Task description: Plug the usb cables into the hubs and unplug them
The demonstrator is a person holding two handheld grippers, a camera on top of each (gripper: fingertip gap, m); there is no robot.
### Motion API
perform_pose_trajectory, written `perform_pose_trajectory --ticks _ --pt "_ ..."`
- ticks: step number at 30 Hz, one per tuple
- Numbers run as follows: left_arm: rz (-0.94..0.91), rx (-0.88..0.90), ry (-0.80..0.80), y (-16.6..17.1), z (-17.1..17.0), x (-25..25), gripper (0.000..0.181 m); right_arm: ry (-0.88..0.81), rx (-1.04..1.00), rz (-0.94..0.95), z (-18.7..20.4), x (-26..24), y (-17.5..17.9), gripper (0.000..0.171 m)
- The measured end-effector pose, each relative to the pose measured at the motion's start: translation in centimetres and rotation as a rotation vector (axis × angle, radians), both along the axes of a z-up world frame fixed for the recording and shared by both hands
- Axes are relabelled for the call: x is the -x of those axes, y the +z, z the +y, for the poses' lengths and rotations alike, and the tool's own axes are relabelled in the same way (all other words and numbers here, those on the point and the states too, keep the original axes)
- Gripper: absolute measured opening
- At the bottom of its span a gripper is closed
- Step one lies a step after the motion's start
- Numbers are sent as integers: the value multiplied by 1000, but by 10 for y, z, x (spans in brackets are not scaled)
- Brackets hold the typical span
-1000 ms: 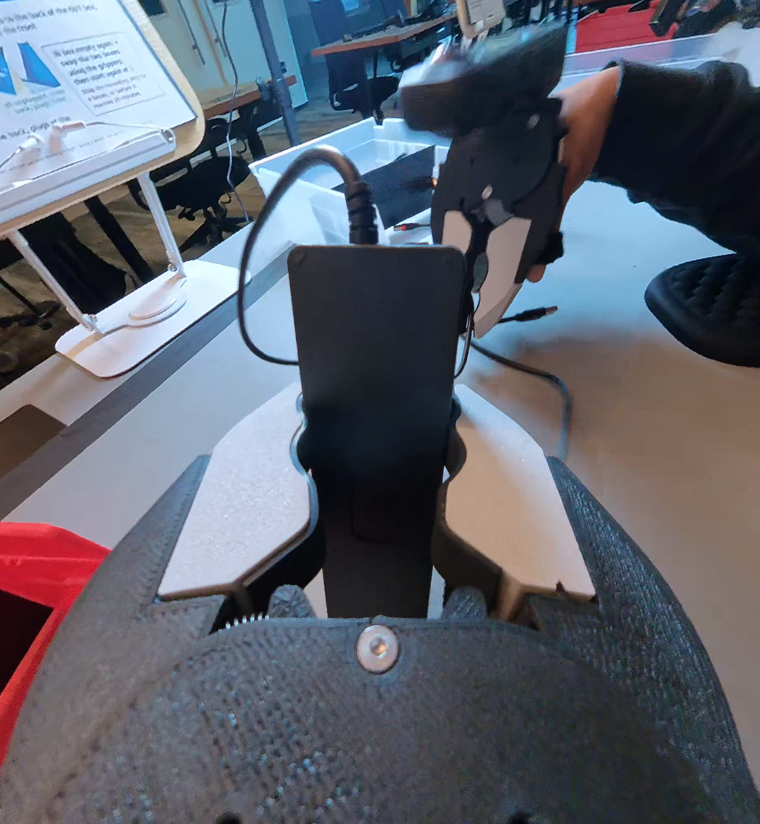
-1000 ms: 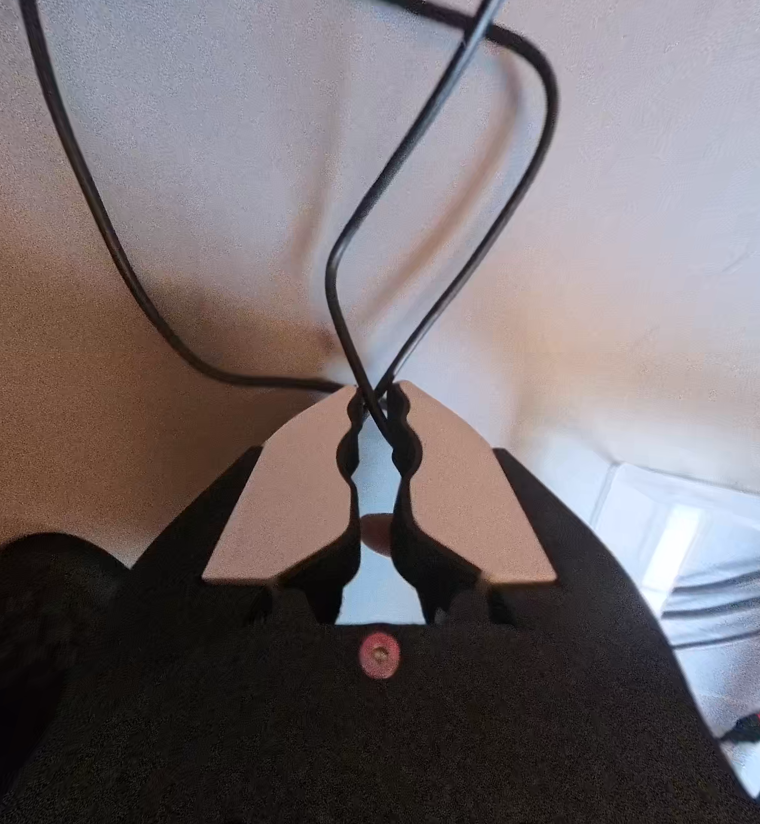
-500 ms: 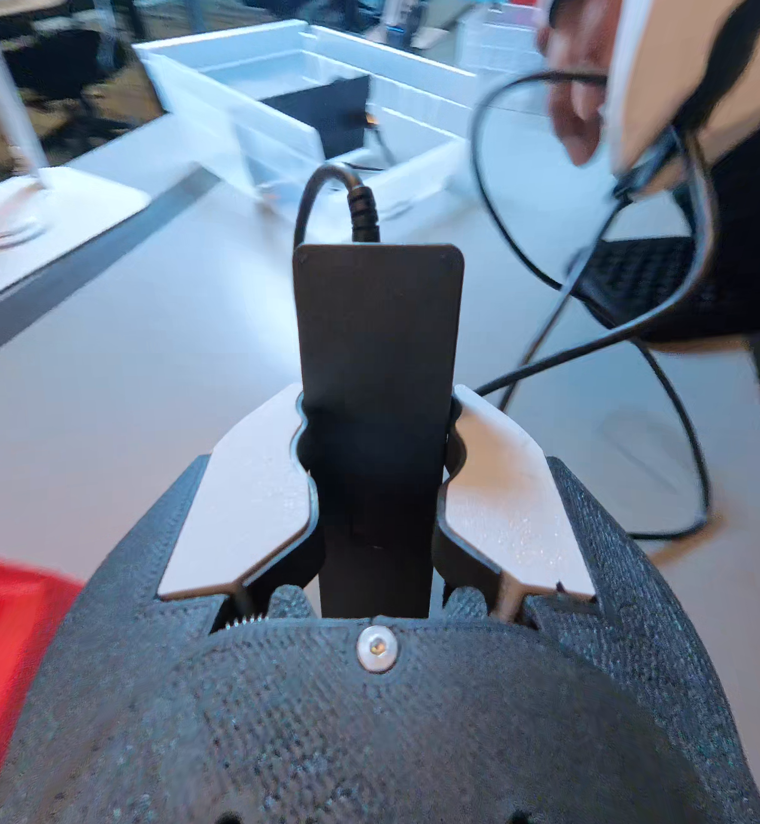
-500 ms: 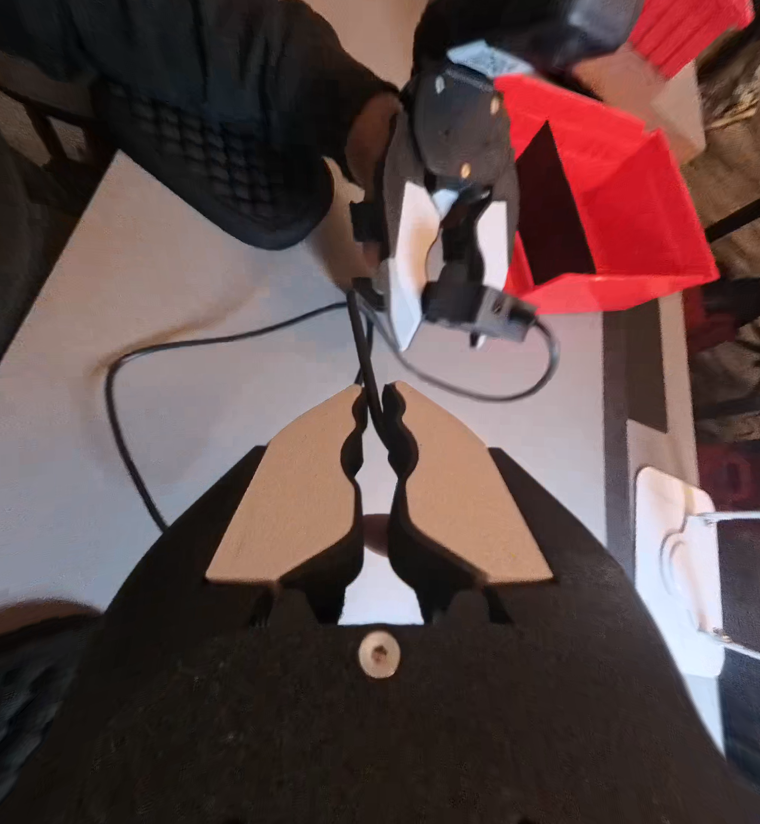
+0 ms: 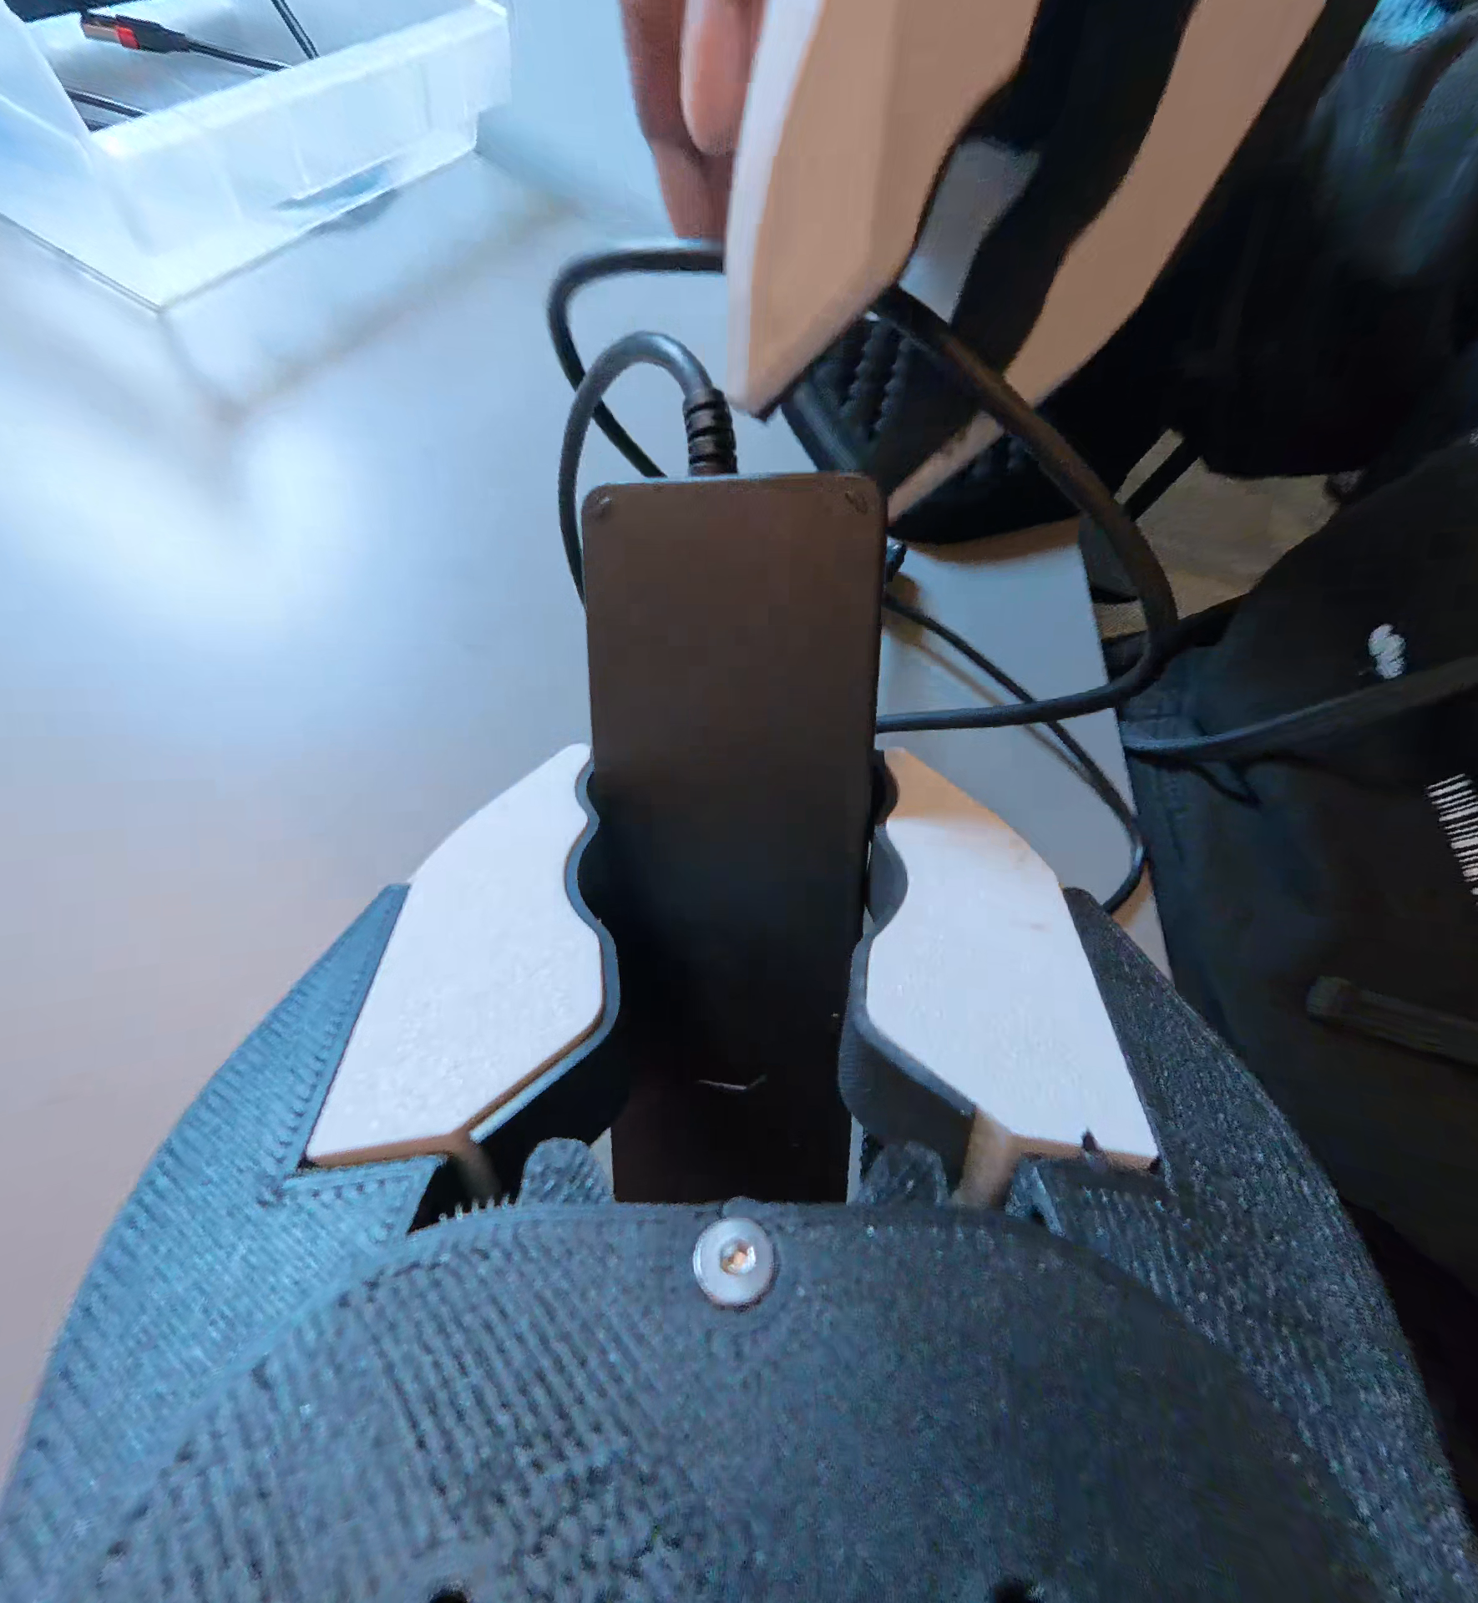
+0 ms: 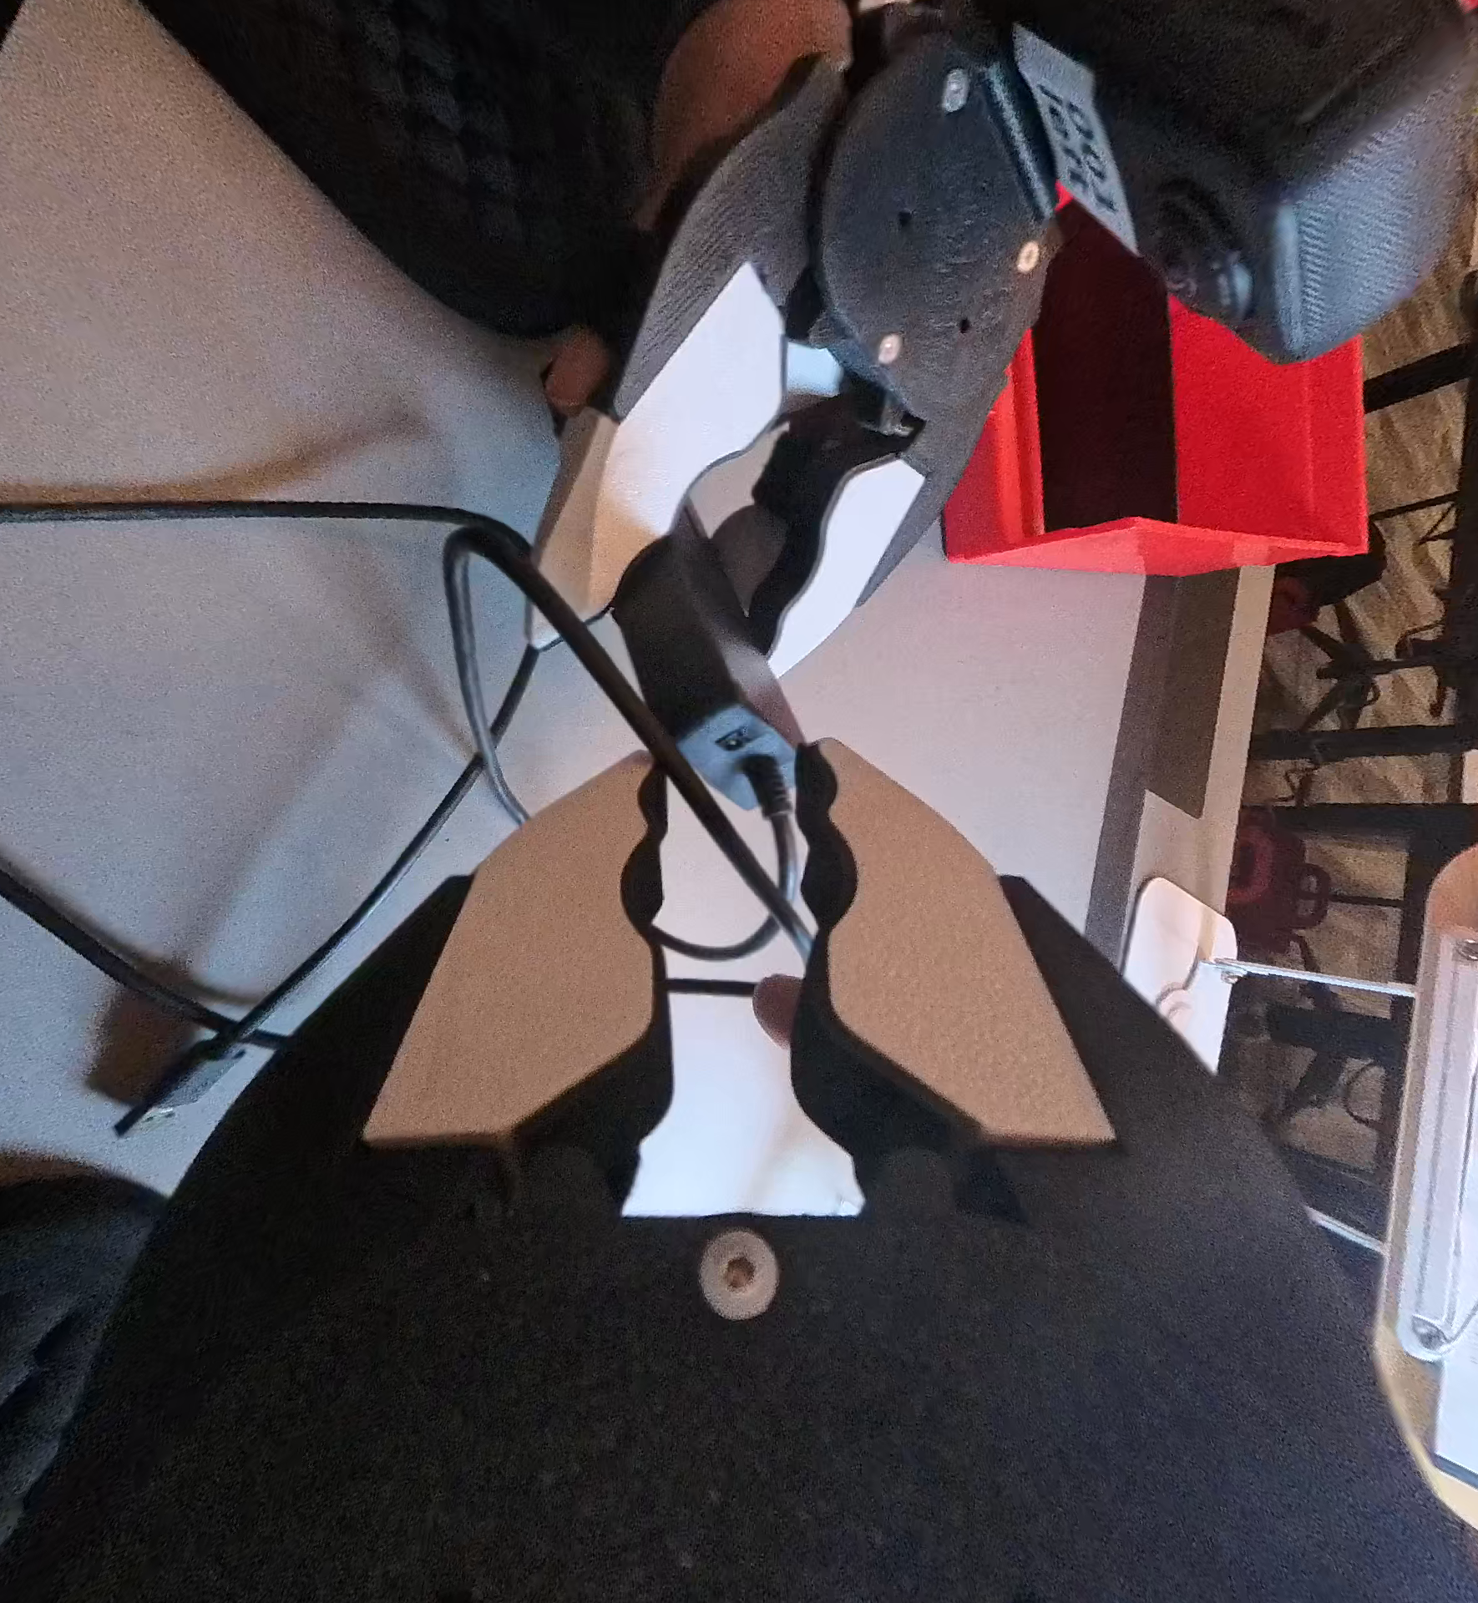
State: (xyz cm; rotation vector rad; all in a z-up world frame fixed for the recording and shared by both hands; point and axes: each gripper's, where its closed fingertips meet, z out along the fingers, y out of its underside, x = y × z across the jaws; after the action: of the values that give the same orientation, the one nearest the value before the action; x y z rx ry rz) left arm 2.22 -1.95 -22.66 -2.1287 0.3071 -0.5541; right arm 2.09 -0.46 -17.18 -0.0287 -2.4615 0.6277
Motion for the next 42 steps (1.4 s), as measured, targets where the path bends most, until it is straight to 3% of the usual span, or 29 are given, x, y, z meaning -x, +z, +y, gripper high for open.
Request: perform_pose_trajectory --ticks 5,8,10,13,16,22,28,32,37,42 --pt "-127 72 -48 -2 -2 -11 58 8 -195 79 2 6 -24 50" --pt "-158 125 -109 -2 -3 -29 58 89 -271 116 -7 5 -33 45" --pt "-137 151 -110 -5 -3 -34 58 146 -361 120 -7 1 -38 30" --pt "-104 24 -83 11 0 -27 59 150 -399 122 -2 0 -23 26" --pt "-72 -207 84 47 3 12 72 60 -381 136 23 12 20 26" --pt "-186 -586 491 115 -23 104 57 -198 -294 201 101 48 138 26" --pt "-172 -557 512 105 -23 111 51 -517 -323 421 204 97 247 26" --pt "-73 -514 468 93 -13 96 49 -742 -366 552 284 121 286 26" --pt "2 -462 447 78 -6 90 48 -899 -447 568 359 133 265 26" --pt "23 -421 452 66 -3 93 45 -993 -433 497 405 143 184 25"
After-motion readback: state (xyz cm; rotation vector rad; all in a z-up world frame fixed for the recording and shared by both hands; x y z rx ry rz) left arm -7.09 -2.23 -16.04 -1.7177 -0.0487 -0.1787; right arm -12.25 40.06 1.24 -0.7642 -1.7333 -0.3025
